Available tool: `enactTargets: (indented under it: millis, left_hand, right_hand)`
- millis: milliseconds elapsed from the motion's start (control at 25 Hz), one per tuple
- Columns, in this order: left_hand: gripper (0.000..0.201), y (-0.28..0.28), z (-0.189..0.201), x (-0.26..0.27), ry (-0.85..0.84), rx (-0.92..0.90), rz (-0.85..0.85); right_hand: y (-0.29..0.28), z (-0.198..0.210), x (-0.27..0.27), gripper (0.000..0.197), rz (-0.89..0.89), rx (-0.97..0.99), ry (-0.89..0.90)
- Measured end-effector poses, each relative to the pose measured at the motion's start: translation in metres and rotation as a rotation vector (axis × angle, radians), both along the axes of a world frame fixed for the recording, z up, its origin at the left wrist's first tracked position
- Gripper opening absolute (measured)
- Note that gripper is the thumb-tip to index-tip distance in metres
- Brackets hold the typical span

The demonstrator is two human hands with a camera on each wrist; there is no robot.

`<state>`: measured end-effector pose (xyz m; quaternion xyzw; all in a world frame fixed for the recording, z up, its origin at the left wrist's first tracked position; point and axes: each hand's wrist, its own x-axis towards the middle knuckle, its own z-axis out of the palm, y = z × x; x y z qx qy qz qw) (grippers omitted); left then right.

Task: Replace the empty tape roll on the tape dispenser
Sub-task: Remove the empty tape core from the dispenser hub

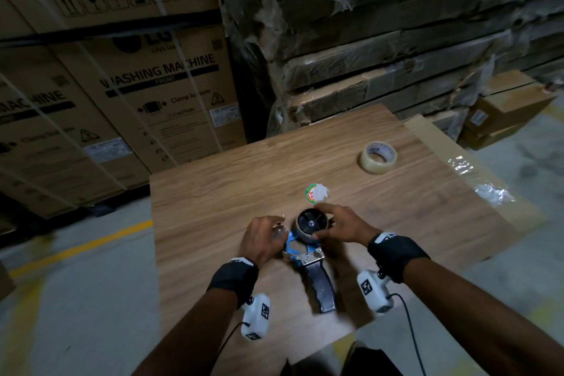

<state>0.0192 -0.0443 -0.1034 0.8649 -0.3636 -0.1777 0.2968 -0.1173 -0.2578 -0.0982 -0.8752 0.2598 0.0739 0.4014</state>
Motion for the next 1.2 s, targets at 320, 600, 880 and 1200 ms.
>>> enactTargets:
  millis: [320, 600, 880, 1200]
  left_hand:
    - [0.036, -0.054, 0.014, -0.004, -0.147, 0.123, -0.266]
    - [0.037, -0.068, -0.002, -0.01, -0.191, 0.402, -0.204]
    - [0.028, -0.088, 0.002, -0.016, -0.083, 0.386, -0.072]
    - [0.019, -0.104, -0.003, -0.022, 0.225, 0.168, 0.272]
  right_hand:
    - [-0.002, -0.019, 0.002, 0.041, -0.176, 0.049, 0.125]
    - [-0.008, -0.019, 0.017, 0.024, -0.102, -0.004, 0.13]
    - [-0.024, -0.007, 0.016, 0.028, -0.03, 0.039, 0.072]
    - [-0.022, -0.014, 0.015, 0.05, -0.11, -0.093, 0.011]
